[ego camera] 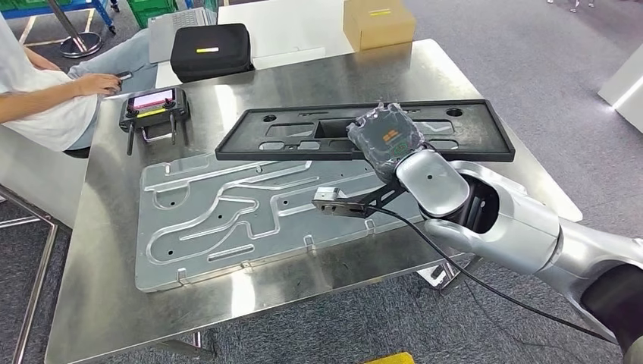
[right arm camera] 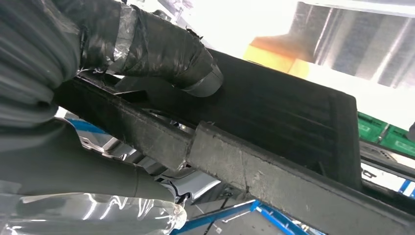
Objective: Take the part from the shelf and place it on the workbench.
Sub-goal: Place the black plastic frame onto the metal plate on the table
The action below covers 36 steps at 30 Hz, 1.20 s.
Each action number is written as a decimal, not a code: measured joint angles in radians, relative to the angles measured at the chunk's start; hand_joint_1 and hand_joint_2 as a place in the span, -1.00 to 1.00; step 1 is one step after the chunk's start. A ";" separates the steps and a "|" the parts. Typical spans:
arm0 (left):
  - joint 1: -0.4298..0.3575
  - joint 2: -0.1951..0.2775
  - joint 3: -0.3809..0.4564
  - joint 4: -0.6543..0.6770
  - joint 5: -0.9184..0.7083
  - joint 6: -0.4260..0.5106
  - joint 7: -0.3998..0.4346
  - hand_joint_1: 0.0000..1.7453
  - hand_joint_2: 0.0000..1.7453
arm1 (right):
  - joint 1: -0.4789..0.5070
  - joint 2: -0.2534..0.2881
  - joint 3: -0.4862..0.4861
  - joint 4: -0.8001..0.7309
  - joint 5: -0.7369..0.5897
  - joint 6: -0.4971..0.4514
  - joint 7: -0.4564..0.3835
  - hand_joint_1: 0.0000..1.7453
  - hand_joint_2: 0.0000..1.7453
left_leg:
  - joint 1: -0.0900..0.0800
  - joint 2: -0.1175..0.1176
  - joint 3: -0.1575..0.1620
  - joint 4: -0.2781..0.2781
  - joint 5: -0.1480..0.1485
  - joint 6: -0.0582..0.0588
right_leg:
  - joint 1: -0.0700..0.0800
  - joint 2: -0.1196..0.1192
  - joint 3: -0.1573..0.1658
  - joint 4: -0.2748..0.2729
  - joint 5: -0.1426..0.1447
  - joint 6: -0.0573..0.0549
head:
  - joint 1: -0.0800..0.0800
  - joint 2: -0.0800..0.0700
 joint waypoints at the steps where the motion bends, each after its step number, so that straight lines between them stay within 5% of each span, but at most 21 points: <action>1: 0.000 0.000 0.000 0.000 0.002 0.000 0.000 -1.00 1.00 | 0.001 0.000 0.000 0.000 0.000 -0.002 0.000 1.00 1.00 | -0.002 0.000 0.017 -0.053 0.044 0.007 | 0.002 0.001 0.006 0.000 -0.004 0.000 | 0.000 0.000; 3: 0.000 0.000 0.000 0.000 0.008 0.000 -0.001 -1.00 1.00 | 0.001 0.000 0.000 0.001 -0.001 -0.011 0.000 1.00 1.00 | -0.009 -0.001 0.076 -0.194 0.118 0.031 | 0.006 0.003 0.018 -0.002 -0.013 0.001 | 0.001 0.000; 4: -0.002 0.000 0.000 0.000 0.012 0.000 -0.001 -1.00 1.00 | 0.001 0.000 0.000 0.003 -0.002 -0.018 0.000 1.00 1.00 | -0.013 0.000 0.098 -0.241 0.133 0.041 | 0.007 0.003 0.020 -0.003 -0.016 0.004 | 0.001 0.000; 9: -0.001 -0.003 0.000 0.000 0.026 0.000 0.000 -1.00 1.00 | 0.011 0.000 0.002 0.009 -0.014 -0.054 0.000 1.00 1.00 | -0.009 -0.001 0.146 -0.313 0.136 0.056 | 0.006 -0.001 0.028 -0.003 -0.031 0.026 | 0.003 0.000; 12: 0.001 -0.004 0.000 0.000 0.030 0.000 -0.001 -1.00 1.00 | 0.015 -0.001 0.003 0.012 -0.021 -0.069 0.000 1.00 1.00 | -0.004 0.001 0.171 -0.332 0.133 0.057 | 0.003 -0.005 -0.057 0.160 -0.096 0.036 | 0.006 0.000; 14: 0.001 -0.004 0.000 0.000 0.032 0.000 -0.005 -1.00 1.00 | 0.026 -0.002 0.007 0.016 -0.024 -0.071 0.000 1.00 1.00 | -0.002 -0.001 0.179 -0.326 0.121 0.055 | -0.003 -0.005 -0.116 0.240 -0.100 0.043 | 0.007 0.000; 15: 0.001 -0.005 0.000 0.000 0.033 0.000 -0.007 -1.00 1.00 | 0.031 -0.002 0.009 0.017 -0.024 -0.071 0.000 1.00 1.00 | 0.000 -0.002 0.184 -0.321 0.113 0.052 | -0.006 -0.005 -0.119 0.226 -0.073 0.048 | 0.007 0.000; 18: 0.002 -0.005 0.000 -0.001 0.033 0.000 -0.012 -1.00 1.00 | 0.034 -0.003 0.010 0.020 -0.025 -0.071 0.000 1.00 1.00 | 0.004 -0.005 0.189 -0.287 0.078 0.033 | -0.017 -0.008 -0.062 0.066 0.022 0.062 | 0.008 0.000; 24: 0.000 -0.003 0.000 -0.001 0.024 0.000 -0.013 -1.00 1.00 | 0.032 -0.003 0.018 0.027 -0.033 -0.055 0.000 1.00 1.00 | 0.000 -0.004 0.166 -0.231 0.036 0.010 | -0.016 -0.001 -0.046 0.032 0.011 0.024 | 0.002 0.000; 26: -0.001 -0.003 0.000 -0.001 0.015 0.000 -0.009 -1.00 1.00 | 0.015 -0.002 0.025 0.030 -0.044 -0.050 0.000 1.00 1.00 | 0.002 -0.002 0.120 -0.139 -0.006 0.001 | -0.016 -0.001 -0.040 0.031 0.007 0.017 | -0.002 0.000; 28: -0.002 -0.003 0.000 -0.001 0.008 0.000 -0.007 -1.00 1.00 | -0.010 0.005 0.042 0.035 -0.062 -0.050 -0.001 1.00 1.00 | 0.002 -0.001 0.042 -0.017 -0.047 0.000 | -0.012 -0.001 -0.036 0.030 0.002 0.012 | -0.003 0.000; 30: -0.003 -0.003 0.000 -0.001 0.009 0.000 -0.011 -1.00 1.00 | -0.030 0.016 0.067 0.041 -0.081 -0.055 -0.001 1.00 1.00 | -0.002 -0.001 0.000 0.019 -0.028 0.011 | -0.002 0.000 -0.027 0.030 -0.005 0.007 | -0.003 0.000; 31: -0.004 -0.003 0.000 -0.001 0.012 0.000 -0.015 -1.00 1.00 | -0.037 0.021 0.081 0.045 -0.090 -0.060 -0.001 1.00 1.00 | -0.006 -0.001 0.008 -0.019 0.008 0.023 | 0.004 0.001 -0.020 0.029 -0.008 0.005 | -0.003 0.000; 34: -0.008 -0.002 0.000 -0.001 0.023 0.000 -0.027 -1.00 1.00 | -0.065 0.037 0.120 0.060 -0.114 -0.092 -0.001 1.00 1.00 | -0.029 0.000 0.076 -0.203 0.115 0.076 | 0.015 0.001 0.000 0.018 -0.015 0.002 | 0.000 0.000; 36: -0.011 -0.001 -0.001 -0.002 0.037 0.000 -0.038 -1.00 1.00 | -0.081 0.044 0.149 0.076 -0.127 -0.120 -0.001 1.00 1.00 | -0.041 0.002 0.101 -0.261 0.131 0.100 | 0.012 0.000 0.007 0.003 -0.013 0.007 | 0.002 0.000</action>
